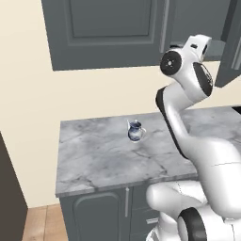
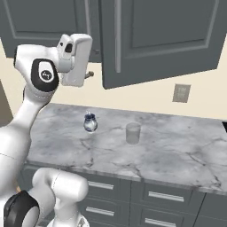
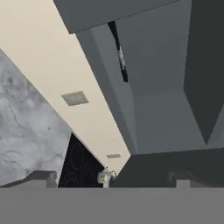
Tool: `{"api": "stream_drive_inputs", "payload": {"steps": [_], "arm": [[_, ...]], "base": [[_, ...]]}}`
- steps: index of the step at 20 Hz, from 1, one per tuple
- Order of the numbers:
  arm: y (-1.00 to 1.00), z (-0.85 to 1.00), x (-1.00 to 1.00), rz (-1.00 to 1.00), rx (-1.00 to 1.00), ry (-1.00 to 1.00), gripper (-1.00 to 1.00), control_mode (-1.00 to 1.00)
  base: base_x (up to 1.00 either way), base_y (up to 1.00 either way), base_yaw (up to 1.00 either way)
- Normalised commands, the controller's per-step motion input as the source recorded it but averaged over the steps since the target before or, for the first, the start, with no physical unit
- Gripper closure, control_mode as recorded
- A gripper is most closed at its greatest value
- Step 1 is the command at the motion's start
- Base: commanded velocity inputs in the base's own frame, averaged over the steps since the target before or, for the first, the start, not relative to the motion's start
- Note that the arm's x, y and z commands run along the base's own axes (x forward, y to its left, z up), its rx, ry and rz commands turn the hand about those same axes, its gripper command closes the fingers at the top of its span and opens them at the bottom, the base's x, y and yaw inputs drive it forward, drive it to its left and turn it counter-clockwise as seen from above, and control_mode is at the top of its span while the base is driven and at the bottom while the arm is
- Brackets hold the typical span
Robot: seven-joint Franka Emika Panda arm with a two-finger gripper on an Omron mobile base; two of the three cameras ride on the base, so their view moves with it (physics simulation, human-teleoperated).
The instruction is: Pick the pan from the cabinet and place it on the stove. Then turn on the stove burner for the pan.
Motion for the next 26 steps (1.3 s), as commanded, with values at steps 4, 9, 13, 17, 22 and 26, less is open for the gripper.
{"api": "stream_drive_inputs", "payload": {"steps": [4,9,13,17,22,26], "arm": [[-0.44,-0.02,0.20,-0.13,-0.03,0.16,-1.00,-1.00],[-0.40,-0.03,-0.21,-0.17,0.00,0.05,-1.00,-1.00],[-0.37,-0.07,-0.40,-0.18,0.00,0.02,-1.00,-1.00],[-0.41,-0.05,-0.30,-0.17,0.00,0.04,-1.00,-1.00],[-0.47,0.00,-0.28,-0.16,0.00,0.04,-1.00,-1.00],[-0.59,0.00,-0.41,-0.15,0.00,0.02,-1.00,-1.00]], "base": [[0.00,0.00,0.00],[0.00,0.00,0.00],[0.00,0.00,0.00],[0.00,0.00,0.00],[0.00,0.00,0.00],[0.00,0.00,0.00]]}}
